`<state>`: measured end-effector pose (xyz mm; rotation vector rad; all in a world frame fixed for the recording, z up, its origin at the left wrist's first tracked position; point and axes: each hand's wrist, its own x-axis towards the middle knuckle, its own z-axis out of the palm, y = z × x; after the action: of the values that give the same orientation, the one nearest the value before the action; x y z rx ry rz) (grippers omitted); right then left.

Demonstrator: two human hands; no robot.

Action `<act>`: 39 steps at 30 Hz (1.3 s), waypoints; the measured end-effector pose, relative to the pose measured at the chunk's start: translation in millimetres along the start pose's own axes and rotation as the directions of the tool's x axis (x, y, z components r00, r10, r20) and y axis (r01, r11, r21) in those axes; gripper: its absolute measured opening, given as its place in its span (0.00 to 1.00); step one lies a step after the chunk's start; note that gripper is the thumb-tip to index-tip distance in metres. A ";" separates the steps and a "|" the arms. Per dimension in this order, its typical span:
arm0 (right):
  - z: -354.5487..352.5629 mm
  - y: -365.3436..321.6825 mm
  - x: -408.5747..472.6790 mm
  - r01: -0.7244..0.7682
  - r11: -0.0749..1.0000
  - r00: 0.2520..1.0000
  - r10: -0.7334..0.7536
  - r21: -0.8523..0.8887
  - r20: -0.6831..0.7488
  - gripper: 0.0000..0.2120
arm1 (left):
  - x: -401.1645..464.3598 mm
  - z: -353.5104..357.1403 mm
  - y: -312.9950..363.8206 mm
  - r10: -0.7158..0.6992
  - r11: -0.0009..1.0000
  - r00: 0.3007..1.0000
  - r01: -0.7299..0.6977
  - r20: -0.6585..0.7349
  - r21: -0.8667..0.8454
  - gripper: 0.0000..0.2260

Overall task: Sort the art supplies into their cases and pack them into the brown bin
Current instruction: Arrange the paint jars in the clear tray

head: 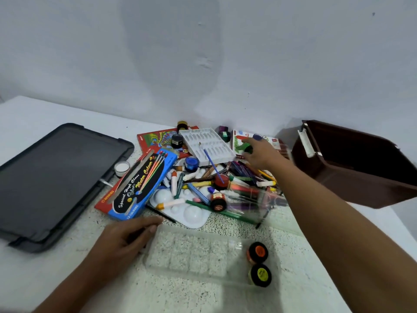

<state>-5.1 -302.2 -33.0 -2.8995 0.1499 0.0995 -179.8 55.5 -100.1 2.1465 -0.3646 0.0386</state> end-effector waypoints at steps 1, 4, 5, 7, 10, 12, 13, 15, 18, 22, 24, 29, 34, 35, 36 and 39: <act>3.7 -0.4 4.8 0.002 1.000 1.000 -0.002 -0.014 0.001 0.24 | -0.1 -0.4 -1.3 0.009 1.000 1.000 -0.009 0.001 -0.010 0.08; 11.4 0.4 13.5 0.017 0.997 0.999 -0.015 -0.069 0.030 0.18 | 0.1 -1.4 -1.8 0.050 0.998 0.999 -0.050 -0.004 -0.029 0.15; 13.4 1.3 15.3 0.022 0.997 0.999 -0.019 -0.075 0.035 0.18 | 0.0 -1.7 -1.2 0.066 0.997 0.998 -0.066 -0.005 -0.032 0.16; 16.0 2.7 15.7 0.032 0.996 0.999 -0.029 -0.080 0.030 0.17 | -0.2 -2.3 0.9 0.091 0.995 0.996 -0.091 -0.011 -0.028 0.17; 16.6 2.7 13.7 0.036 0.996 0.999 -0.038 -0.076 -0.023 0.16 | -1.0 -1.9 3.5 0.085 0.996 0.996 -0.086 -0.016 -0.036 0.14; 13.7 1.6 9.5 0.039 0.998 0.995 -0.043 -0.041 -0.093 0.14 | -0.6 -2.3 5.4 0.080 0.996 0.997 -0.080 -0.011 -0.035 0.14; 11.7 0.6 6.3 0.052 0.999 0.991 -0.053 -0.012 -0.120 0.12 | -0.7 -2.9 6.3 0.080 0.996 0.997 -0.080 -0.006 -0.036 0.13; 6.8 -0.8 -3.4 0.098 0.994 0.986 -0.090 0.044 -0.141 0.09 | -1.5 -3.8 9.6 0.090 0.996 0.996 -0.090 0.014 -0.026 0.15; -4.9 -5.0 -30.4 0.183 0.979 0.978 -0.172 0.088 -0.121 0.08 | -3.3 -3.8 15.0 0.116 0.993 0.992 -0.116 0.056 0.000 0.18; -23.2 -18.5 -89.2 0.288 0.947 0.956 -0.276 0.145 -0.099 0.18 | -5.6 -7.0 14.6 0.115 0.992 0.984 -0.121 0.133 0.044 0.26; -26.7 -23.5 -119.5 0.294 0.939 0.956 -0.285 0.176 -0.074 0.21 | -6.3 -10.0 13.2 0.125 0.989 0.971 -0.139 0.205 0.055 0.33; -23.7 -24.6 -174.7 0.365 0.919 0.930 -0.366 0.147 -0.016 0.17 | -6.9 -6.9 9.9 0.125 0.983 0.954 -0.156 0.273 0.093 0.40; -17.2 -20.6 -206.3 0.397 0.914 0.913 -0.402 0.081 0.063 0.19 | -5.1 2.7 8.3 0.118 0.983 0.960 -0.149 0.255 0.108 0.40; -16.8 -20.5 -209.5 0.392 0.918 0.915 -0.396 0.066 0.080 0.19 | -4.7 3.8 8.2 0.119 0.983 0.961 -0.149 0.248 0.109 0.39; -17.3 -20.4 -212.8 0.381 0.923 0.918 -0.384 0.055 0.102 0.19 | -4.6 5.1 8.9 0.118 0.983 0.962 -0.148 0.245 0.109 0.39; -15.4 -18.1 -218.9 0.371 0.928 0.916 -0.369 0.018 0.157 0.17 | -5.2 8.7 10.4 0.115 0.984 0.963 -0.145 0.244 0.106 0.40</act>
<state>-219.6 -267.9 3.5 -2.8569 -0.4290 0.2623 -188.6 44.2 -97.5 2.2522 -0.6581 -0.1244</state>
